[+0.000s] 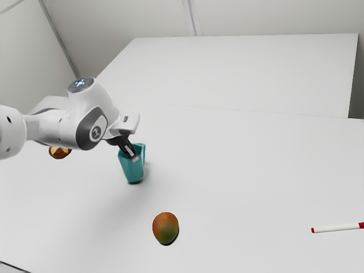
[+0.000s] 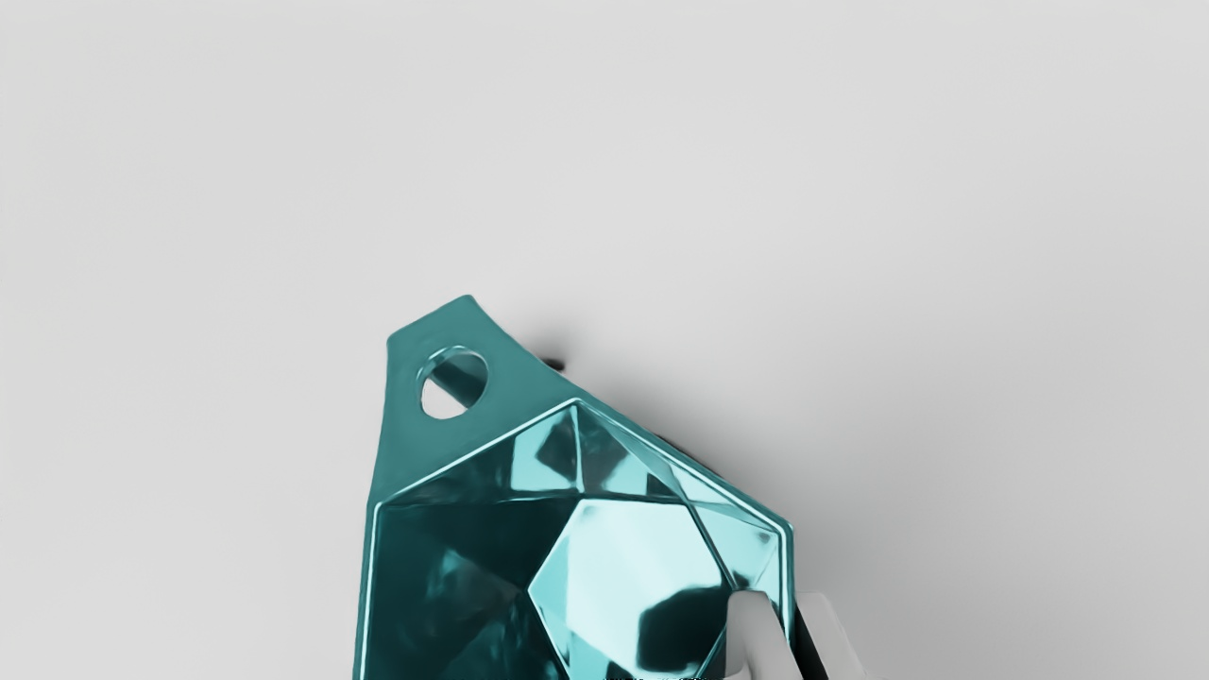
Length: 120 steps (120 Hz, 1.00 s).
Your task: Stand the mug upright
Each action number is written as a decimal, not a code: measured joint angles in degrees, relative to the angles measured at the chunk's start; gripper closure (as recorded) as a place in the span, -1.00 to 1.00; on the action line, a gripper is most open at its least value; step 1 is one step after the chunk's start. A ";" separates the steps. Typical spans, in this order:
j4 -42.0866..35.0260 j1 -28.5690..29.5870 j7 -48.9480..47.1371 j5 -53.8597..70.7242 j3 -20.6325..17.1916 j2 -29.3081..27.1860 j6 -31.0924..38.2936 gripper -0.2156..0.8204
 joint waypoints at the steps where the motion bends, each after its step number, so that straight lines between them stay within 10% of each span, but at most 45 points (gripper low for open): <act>1: -0.04 0.00 -0.13 0.01 -0.04 -0.01 0.16 0.93; 37: -0.74 -0.04 -3.61 -0.07 -0.85 0.03 3.01 0.69; 73: 0.19 0.03 -5.58 -0.13 -2.21 -3.63 1.83 -0.01; 120: 28.00 -2.52 -14.97 -0.12 2.46 0.89 -28.19 -0.49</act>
